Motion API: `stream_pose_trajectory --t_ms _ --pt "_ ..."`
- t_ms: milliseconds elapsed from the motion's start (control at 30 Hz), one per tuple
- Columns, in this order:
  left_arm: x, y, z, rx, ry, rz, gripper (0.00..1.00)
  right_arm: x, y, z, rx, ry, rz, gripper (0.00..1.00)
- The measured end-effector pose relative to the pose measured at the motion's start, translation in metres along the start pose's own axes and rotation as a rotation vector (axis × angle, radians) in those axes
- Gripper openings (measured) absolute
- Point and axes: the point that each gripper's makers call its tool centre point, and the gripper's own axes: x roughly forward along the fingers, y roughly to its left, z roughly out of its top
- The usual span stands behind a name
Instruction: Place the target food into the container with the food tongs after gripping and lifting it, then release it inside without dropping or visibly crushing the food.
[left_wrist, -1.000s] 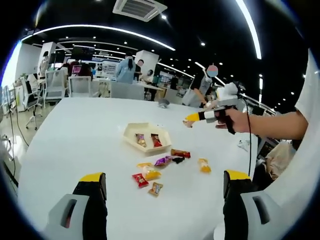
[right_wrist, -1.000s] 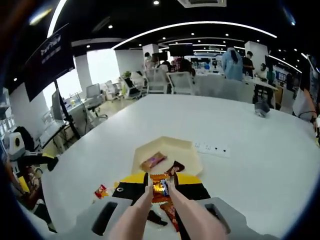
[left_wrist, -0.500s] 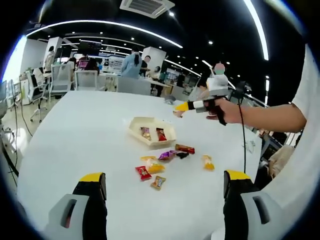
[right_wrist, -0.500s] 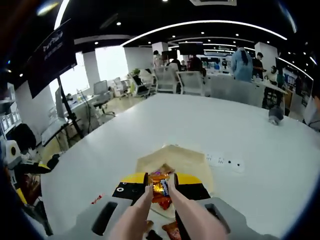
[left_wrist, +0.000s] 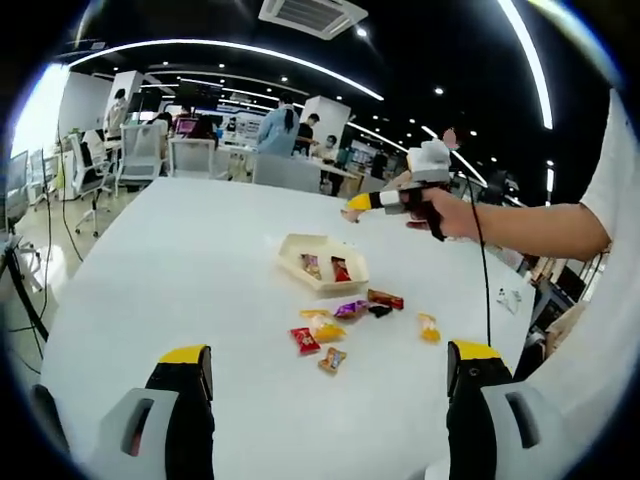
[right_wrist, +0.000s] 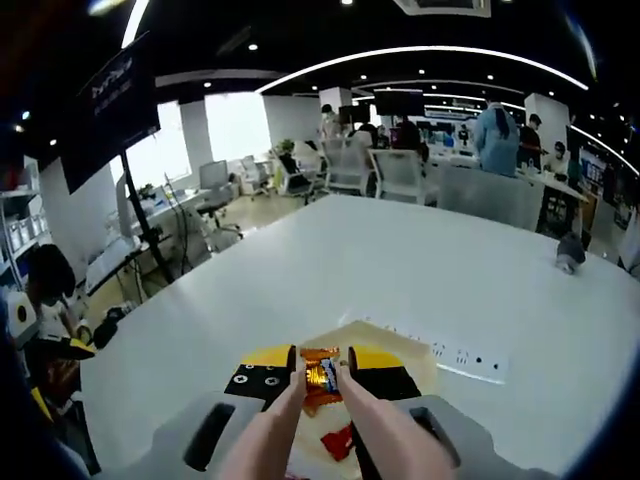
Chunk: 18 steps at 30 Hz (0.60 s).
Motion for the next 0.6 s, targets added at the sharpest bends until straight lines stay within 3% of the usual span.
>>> stream_pose_trajectory --t_ms 133,233,300,600 --pt "-0.001 0.001 0.003 -0.007 -0.011 0.002 0.98 0.007 0.001 0.000 -0.031 -0.015 0.021 0.27" --pt "-0.001 0.001 0.003 -0.008 -0.014 0.000 0.98 0.005 -0.001 -0.005 -0.046 0.008 0.002 0.27" --pt "-0.001 0.001 0.003 -0.010 -0.015 -0.003 0.98 -0.002 -0.001 -0.003 -0.011 -0.011 0.001 0.28" --pt "0.004 -0.008 0.007 0.011 -0.020 -0.047 0.98 -0.025 -0.003 -0.010 -0.032 -0.009 -0.035 0.29"
